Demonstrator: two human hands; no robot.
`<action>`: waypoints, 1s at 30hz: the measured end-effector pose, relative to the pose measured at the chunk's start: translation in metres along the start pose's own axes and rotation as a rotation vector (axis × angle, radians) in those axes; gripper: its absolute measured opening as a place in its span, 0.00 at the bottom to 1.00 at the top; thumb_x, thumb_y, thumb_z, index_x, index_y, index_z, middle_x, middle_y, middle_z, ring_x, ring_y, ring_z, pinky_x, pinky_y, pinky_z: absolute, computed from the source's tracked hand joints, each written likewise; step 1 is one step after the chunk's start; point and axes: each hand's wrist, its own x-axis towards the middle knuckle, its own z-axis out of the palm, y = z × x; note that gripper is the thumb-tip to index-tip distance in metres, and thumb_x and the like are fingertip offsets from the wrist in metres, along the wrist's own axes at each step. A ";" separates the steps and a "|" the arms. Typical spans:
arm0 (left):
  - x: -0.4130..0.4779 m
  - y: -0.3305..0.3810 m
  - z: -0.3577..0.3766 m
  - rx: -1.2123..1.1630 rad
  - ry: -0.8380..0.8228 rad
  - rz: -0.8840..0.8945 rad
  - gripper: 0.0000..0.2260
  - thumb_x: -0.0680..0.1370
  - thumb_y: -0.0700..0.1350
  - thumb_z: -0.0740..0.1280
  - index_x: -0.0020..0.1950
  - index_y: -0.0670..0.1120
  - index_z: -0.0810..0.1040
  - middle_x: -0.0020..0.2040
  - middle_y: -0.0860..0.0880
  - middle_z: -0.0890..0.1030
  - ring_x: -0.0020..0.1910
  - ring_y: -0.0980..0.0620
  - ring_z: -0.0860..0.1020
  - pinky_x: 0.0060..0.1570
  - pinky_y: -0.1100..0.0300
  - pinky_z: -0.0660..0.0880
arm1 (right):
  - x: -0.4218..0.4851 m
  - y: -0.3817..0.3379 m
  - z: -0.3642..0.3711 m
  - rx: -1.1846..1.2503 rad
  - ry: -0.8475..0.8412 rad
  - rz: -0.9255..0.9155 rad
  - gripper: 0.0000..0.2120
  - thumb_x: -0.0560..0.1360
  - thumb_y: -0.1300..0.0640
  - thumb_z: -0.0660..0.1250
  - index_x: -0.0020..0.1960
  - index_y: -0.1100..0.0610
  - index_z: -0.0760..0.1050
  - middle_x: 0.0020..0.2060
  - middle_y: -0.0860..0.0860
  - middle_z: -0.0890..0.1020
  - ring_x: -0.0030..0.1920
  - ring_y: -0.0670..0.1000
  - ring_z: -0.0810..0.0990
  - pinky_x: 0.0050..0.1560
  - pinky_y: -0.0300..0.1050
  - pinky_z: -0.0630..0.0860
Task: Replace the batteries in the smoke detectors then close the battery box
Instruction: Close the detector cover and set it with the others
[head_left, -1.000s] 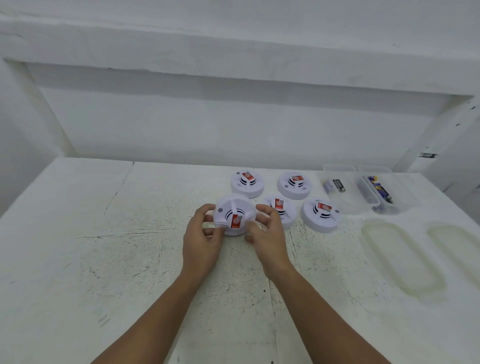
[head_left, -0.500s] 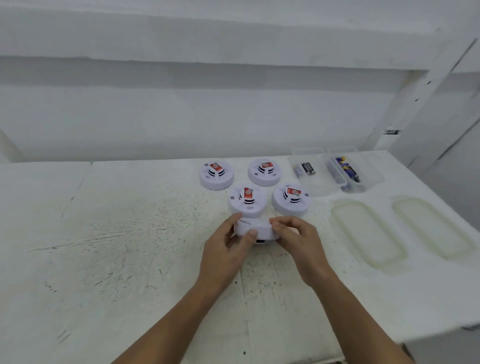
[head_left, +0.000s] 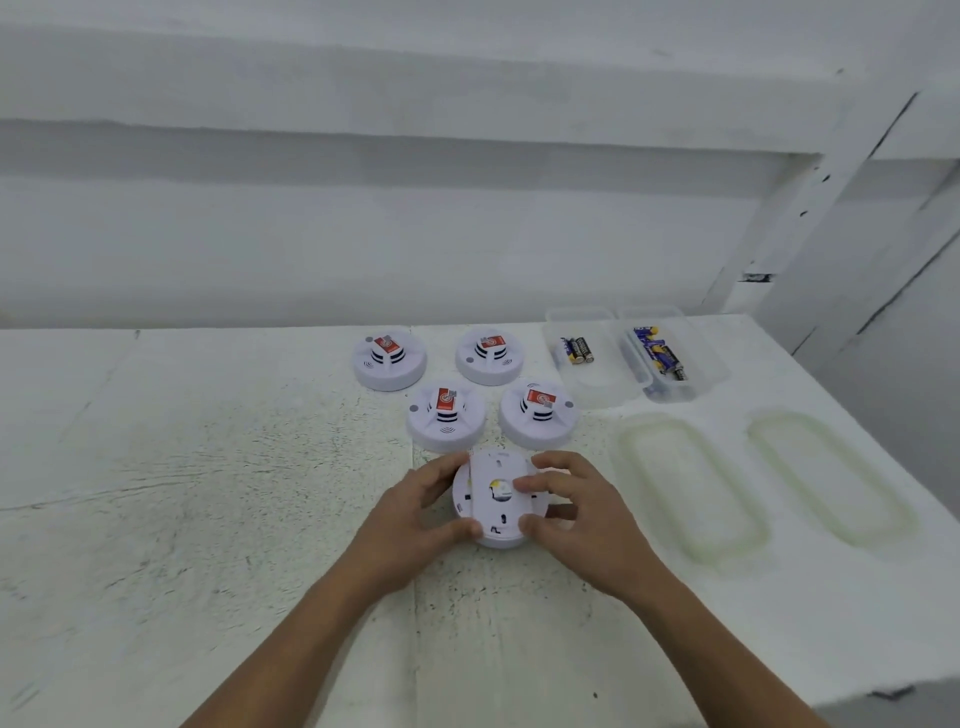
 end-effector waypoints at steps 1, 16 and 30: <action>-0.001 0.000 0.000 -0.013 0.022 -0.013 0.31 0.65 0.49 0.78 0.66 0.58 0.72 0.63 0.61 0.77 0.63 0.66 0.73 0.66 0.57 0.70 | 0.001 0.000 -0.003 -0.058 -0.021 -0.042 0.13 0.70 0.60 0.72 0.55 0.52 0.81 0.58 0.42 0.72 0.57 0.41 0.75 0.49 0.32 0.77; -0.013 0.007 0.007 0.104 -0.014 0.047 0.36 0.67 0.51 0.77 0.69 0.64 0.62 0.63 0.75 0.69 0.72 0.69 0.58 0.75 0.56 0.38 | 0.025 -0.006 -0.026 -0.431 -0.348 -0.351 0.13 0.74 0.47 0.68 0.56 0.50 0.75 0.72 0.41 0.65 0.73 0.41 0.56 0.67 0.36 0.58; 0.001 0.010 0.032 0.489 0.063 0.038 0.56 0.51 0.77 0.67 0.74 0.57 0.54 0.64 0.68 0.70 0.68 0.66 0.65 0.67 0.39 0.25 | 0.022 -0.013 -0.022 -0.647 -0.407 -0.561 0.15 0.79 0.53 0.61 0.64 0.55 0.70 0.73 0.49 0.64 0.74 0.47 0.57 0.70 0.36 0.51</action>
